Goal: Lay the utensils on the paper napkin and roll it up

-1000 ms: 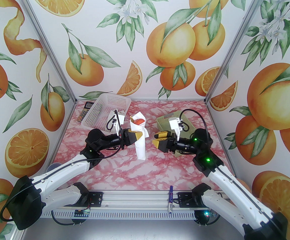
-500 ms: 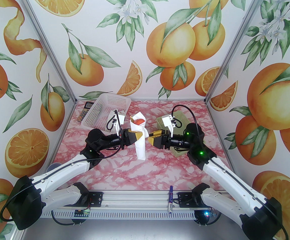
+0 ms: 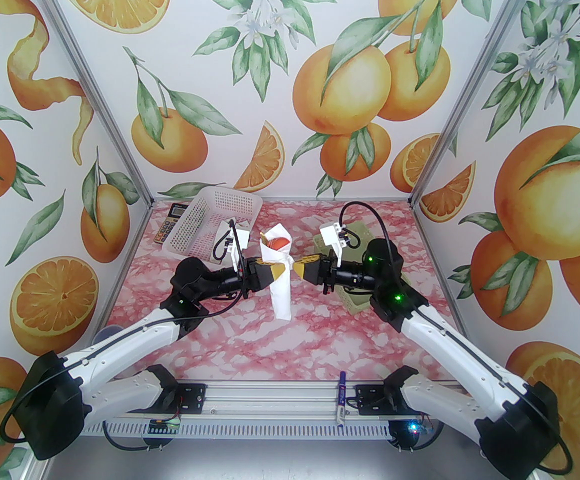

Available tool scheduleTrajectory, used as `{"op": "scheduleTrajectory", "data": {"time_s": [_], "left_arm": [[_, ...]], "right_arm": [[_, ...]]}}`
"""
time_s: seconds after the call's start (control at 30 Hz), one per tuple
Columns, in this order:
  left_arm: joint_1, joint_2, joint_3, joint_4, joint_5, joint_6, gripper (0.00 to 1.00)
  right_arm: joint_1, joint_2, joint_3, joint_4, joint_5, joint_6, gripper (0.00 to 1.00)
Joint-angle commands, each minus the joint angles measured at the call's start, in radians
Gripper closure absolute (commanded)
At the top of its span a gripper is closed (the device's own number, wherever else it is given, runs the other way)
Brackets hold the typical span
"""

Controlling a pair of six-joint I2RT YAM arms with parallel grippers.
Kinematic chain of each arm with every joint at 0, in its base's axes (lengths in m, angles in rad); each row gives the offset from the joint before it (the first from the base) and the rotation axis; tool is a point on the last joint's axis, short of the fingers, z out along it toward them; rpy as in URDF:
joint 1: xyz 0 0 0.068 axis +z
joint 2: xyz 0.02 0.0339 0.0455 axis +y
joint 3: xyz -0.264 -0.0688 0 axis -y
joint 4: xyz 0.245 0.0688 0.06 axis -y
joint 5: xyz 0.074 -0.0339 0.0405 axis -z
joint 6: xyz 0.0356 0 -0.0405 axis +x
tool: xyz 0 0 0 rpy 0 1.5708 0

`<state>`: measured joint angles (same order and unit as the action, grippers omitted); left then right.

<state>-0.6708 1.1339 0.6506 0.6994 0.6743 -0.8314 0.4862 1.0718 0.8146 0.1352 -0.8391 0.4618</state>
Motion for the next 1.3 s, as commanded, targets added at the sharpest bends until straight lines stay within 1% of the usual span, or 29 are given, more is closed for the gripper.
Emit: {"op": "scheduleTrajectory", "data": {"time_s": [0.0, 0.23, 0.53, 0.87, 0.9, 0.93, 1.03, 1.1, 1.13, 1.17, 1.27], "left_arm": [[-0.006, -0.014, 0.031, 0.015, 0.011, 0.006, 0.98], [-0.012, -0.010, 0.030, 0.020, 0.009, 0.005, 0.98], [-0.015, -0.004, 0.032, 0.023, 0.007, 0.008, 0.99], [-0.017, 0.001, 0.031, 0.022, 0.003, 0.011, 1.00], [-0.017, 0.001, 0.031, 0.020, 0.002, 0.010, 1.00], [-0.017, 0.002, 0.030, 0.020, 0.000, 0.011, 1.00], [-0.018, 0.004, 0.030, 0.016, -0.002, 0.013, 1.00], [-0.018, 0.004, 0.030, 0.016, -0.003, 0.014, 1.00], [-0.017, 0.009, 0.033, 0.015, -0.004, 0.014, 1.00], [-0.019, 0.013, 0.035, 0.017, -0.002, 0.014, 1.00], [-0.019, 0.016, 0.036, 0.018, 0.001, 0.011, 1.00]], "right_arm": [[0.003, 0.031, 0.047, 0.024, 0.022, -0.022, 1.00], [0.006, 0.088, 0.092, 0.062, 0.002, -0.007, 1.00], [0.034, 0.124, 0.086, 0.149, -0.021, 0.034, 1.00], [0.048, 0.171, 0.091, 0.350, -0.089, 0.156, 1.00], [0.049, 0.168, 0.092, 0.350, -0.087, 0.155, 0.99], [0.048, 0.166, 0.092, 0.345, -0.085, 0.152, 0.93], [0.049, 0.158, 0.095, 0.324, -0.076, 0.136, 0.84], [0.049, 0.156, 0.098, 0.311, -0.070, 0.128, 0.82], [0.045, 0.149, 0.112, 0.243, -0.046, 0.089, 0.75], [0.035, 0.149, 0.126, 0.168, -0.015, 0.056, 0.72], [0.002, 0.147, 0.131, 0.105, 0.024, 0.049, 0.68]]}}
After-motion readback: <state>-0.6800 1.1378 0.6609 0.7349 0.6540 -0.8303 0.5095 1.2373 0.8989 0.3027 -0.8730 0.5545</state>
